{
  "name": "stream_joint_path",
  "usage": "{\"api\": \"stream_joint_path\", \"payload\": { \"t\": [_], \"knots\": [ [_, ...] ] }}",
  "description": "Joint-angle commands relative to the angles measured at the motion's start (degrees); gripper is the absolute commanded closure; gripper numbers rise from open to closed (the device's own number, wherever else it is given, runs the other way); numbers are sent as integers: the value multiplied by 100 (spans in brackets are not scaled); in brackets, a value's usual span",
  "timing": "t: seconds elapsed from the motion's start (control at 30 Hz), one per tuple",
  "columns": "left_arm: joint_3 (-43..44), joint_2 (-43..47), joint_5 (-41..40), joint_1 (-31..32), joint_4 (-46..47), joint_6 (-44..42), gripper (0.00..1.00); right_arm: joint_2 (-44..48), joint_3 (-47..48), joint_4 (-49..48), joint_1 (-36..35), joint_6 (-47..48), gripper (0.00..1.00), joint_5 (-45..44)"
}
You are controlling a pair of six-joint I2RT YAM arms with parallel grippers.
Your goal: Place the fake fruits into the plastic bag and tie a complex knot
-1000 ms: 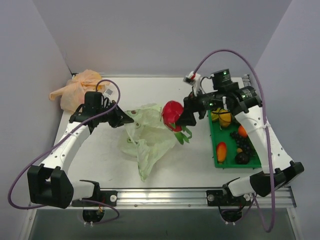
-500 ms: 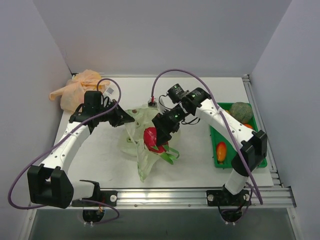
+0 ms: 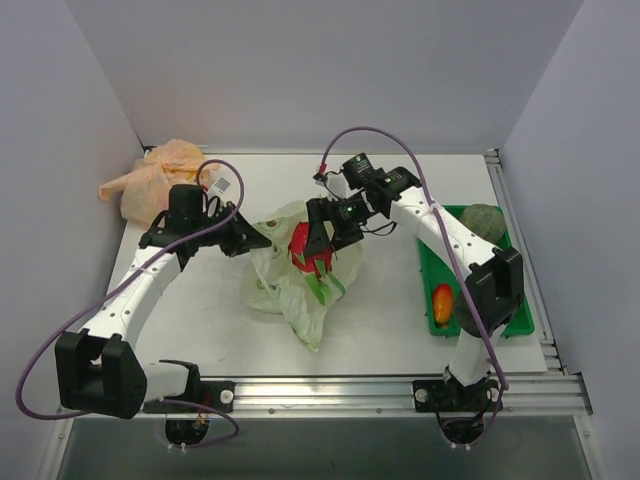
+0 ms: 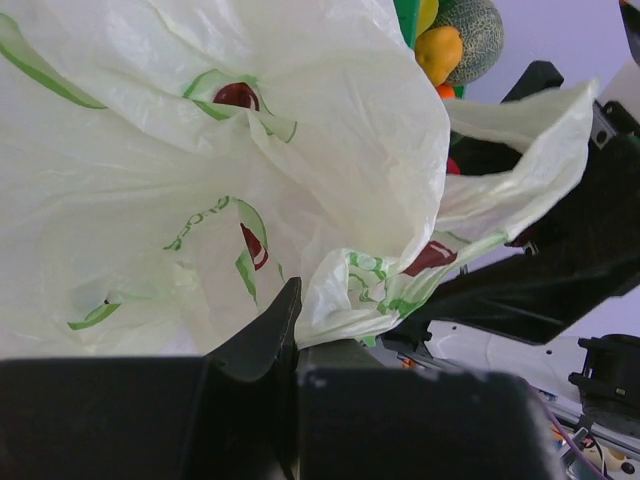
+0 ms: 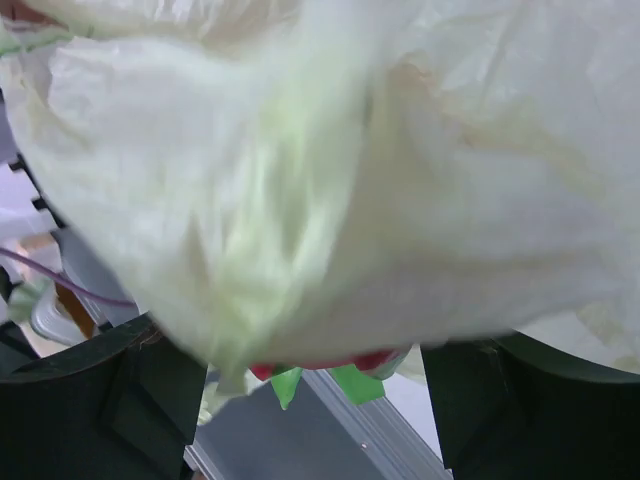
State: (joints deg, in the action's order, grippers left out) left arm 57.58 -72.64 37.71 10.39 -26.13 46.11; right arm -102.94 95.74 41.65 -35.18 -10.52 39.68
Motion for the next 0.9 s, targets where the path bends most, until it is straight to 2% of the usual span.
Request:
{"api": "stream_joint_path", "payload": {
  "t": [0.0, 0.13, 0.27, 0.3, 0.33, 0.43, 0.47, 0.5, 0.57, 0.6, 0.63, 0.67, 0.73, 0.8, 0.87],
  "knots": [
    [60, 22, 219, -11, 266, -40, 100, 134, 243, -499, -41, -1161, 100, -118],
    [60, -48, 324, -2, 310, 12, 100, 2, -168, -1122, 54, -2083, 100, -206],
    [-10, -22, 421, -20, 328, 47, 100, 256, -1135, -2726, 117, -2945, 100, -688],
    [-28, -31, 456, -28, 328, 65, 100, 491, -1372, -3028, 90, -3112, 100, -1081],
    [-45, -31, 474, -37, 328, 82, 100, 589, -1783, -3257, 3, -3131, 100, -1259],
    [-115, -101, 648, -64, 529, 311, 100, 599, -2068, -3602, -208, -2825, 99, -1980],
    [-124, -127, 676, -64, 600, 450, 100, 582, -2260, -3785, -365, -2702, 93, -2104],
    [-124, -145, 702, -72, 731, 495, 100, 503, -2332, -3883, -410, -2587, 68, -2148],
    [-81, -163, 728, -73, 758, 513, 100, 433, -2507, -4032, -490, -2315, 43, -2105],
    [-72, -154, 737, -90, 759, 505, 100, 441, -2552, -4059, -516, -2262, 23, -2105],
    [-72, -136, 772, -90, 759, 505, 100, 458, -2595, -4077, -516, -2218, 17, -2009],
    [-89, -110, 781, -107, 759, 496, 100, 493, -2631, -4120, -499, -2208, 13, -1921],
    [-133, -84, 781, -134, 759, 496, 100, 660, -2675, -4121, -402, -2191, 12, -1684],
    [-203, -75, 790, -152, 767, 496, 100, 827, -2640, -4445, -245, -2270, 18, -1132],
    [-256, -75, 816, -169, 811, 557, 100, 889, -2622, -4778, -104, -2653, 19, -396]
  ]
}}
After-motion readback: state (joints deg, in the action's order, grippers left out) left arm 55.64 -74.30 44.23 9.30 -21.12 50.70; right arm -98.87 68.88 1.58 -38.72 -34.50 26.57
